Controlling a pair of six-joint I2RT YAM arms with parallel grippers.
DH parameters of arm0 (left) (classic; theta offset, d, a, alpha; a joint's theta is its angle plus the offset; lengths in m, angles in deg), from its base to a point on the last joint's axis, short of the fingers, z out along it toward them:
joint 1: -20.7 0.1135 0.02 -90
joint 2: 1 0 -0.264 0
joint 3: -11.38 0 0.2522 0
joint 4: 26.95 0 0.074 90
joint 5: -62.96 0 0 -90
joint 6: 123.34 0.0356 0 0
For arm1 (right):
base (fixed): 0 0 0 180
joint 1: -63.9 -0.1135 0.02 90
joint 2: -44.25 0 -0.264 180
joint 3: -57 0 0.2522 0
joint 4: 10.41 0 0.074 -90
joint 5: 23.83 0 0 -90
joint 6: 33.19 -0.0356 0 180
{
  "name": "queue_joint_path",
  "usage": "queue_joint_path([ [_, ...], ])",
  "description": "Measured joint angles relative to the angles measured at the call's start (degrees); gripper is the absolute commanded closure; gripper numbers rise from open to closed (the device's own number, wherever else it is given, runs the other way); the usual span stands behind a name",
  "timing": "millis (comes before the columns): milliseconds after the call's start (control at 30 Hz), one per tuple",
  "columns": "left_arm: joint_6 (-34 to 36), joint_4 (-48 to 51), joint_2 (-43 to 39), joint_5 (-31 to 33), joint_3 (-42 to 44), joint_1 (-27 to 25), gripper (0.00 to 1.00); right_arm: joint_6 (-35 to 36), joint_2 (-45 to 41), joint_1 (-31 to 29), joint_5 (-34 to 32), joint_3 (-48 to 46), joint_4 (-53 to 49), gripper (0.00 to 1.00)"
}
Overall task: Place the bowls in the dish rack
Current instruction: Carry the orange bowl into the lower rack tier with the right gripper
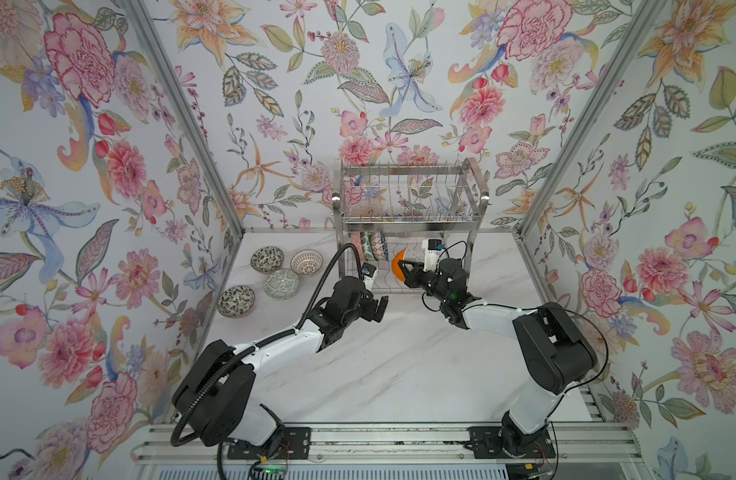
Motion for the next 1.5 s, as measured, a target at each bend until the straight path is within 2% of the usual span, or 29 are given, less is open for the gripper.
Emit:
queue_joint_path([
  [367, 6.16, -0.55, 6.69, 5.38, -7.63, 0.0, 0.01, -5.14, 10.95, 2.54, 2.84, 8.61, 6.32, 0.92],
  [1000, 9.09, -0.55, 7.45, 9.22, -7.93, 0.0, 0.01, -14.01, 25.92, 4.66, 8.2, 22.01, 14.62, 0.92],
  [1500, 9.94, -0.57, 7.45, 10.34, -7.89, 0.0, 0.01, -19.06, 31.65, 5.2, 10.49, 28.61, 17.27, 0.9],
])
